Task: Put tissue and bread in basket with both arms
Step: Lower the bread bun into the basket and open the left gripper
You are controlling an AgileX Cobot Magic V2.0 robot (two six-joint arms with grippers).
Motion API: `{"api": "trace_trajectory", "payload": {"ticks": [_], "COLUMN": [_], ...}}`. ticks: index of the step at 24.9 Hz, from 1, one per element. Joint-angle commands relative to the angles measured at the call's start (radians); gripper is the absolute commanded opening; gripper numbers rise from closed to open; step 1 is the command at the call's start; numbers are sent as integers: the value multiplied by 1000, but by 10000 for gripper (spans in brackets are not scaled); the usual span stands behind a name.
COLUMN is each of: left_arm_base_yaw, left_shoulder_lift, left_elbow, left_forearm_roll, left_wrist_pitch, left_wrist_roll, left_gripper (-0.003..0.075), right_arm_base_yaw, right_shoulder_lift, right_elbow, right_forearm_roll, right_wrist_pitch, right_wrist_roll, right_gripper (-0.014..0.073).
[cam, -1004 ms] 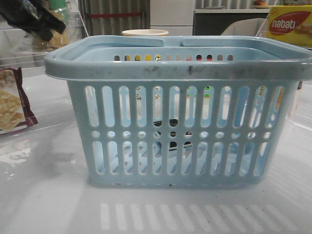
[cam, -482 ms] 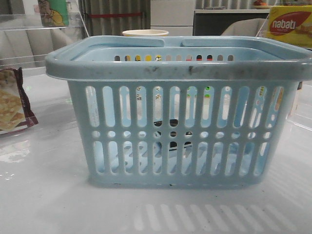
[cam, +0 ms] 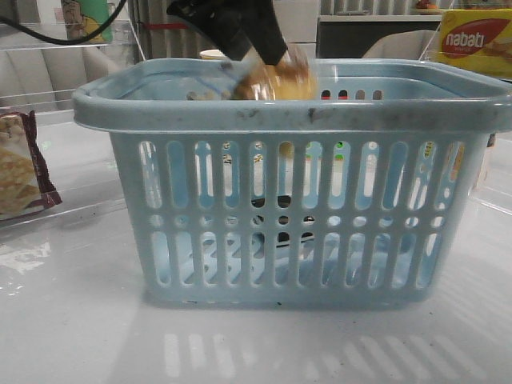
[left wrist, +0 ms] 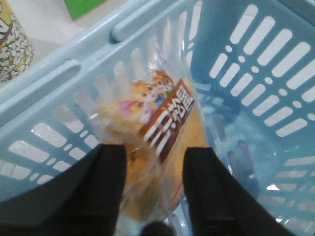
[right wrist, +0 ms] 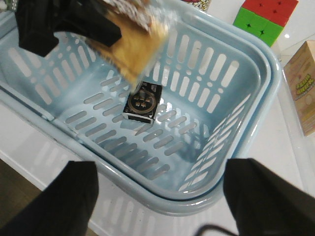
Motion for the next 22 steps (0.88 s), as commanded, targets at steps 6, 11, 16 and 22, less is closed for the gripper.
{"api": "trace_trajectory", "payload": {"ticks": [6, 11, 16, 22], "left_arm_base_yaw": [-10, -12, -12, -12], "left_shoulder_lift": [-222, -468, -748, -1050], "left_elbow": [34, 234, 464, 692], "left_forearm_roll": [-19, -19, -19, 44], "left_wrist_pitch": [-14, -32, -32, -1], "left_wrist_roll": [-1, -1, -1, -121], "left_gripper": [475, 475, 475, 475], "right_arm_base_yaw": [0, 0, 0, 0], "right_shoulder_lift": [-14, -14, -14, -14], "right_elbow": [-24, -24, -24, -24], "right_forearm_roll": [-15, -15, -15, -15], "right_wrist_pitch": [-67, -67, -67, -66], "right_wrist_roll": [-7, -7, -7, -7], "right_gripper": [623, 623, 623, 623]}}
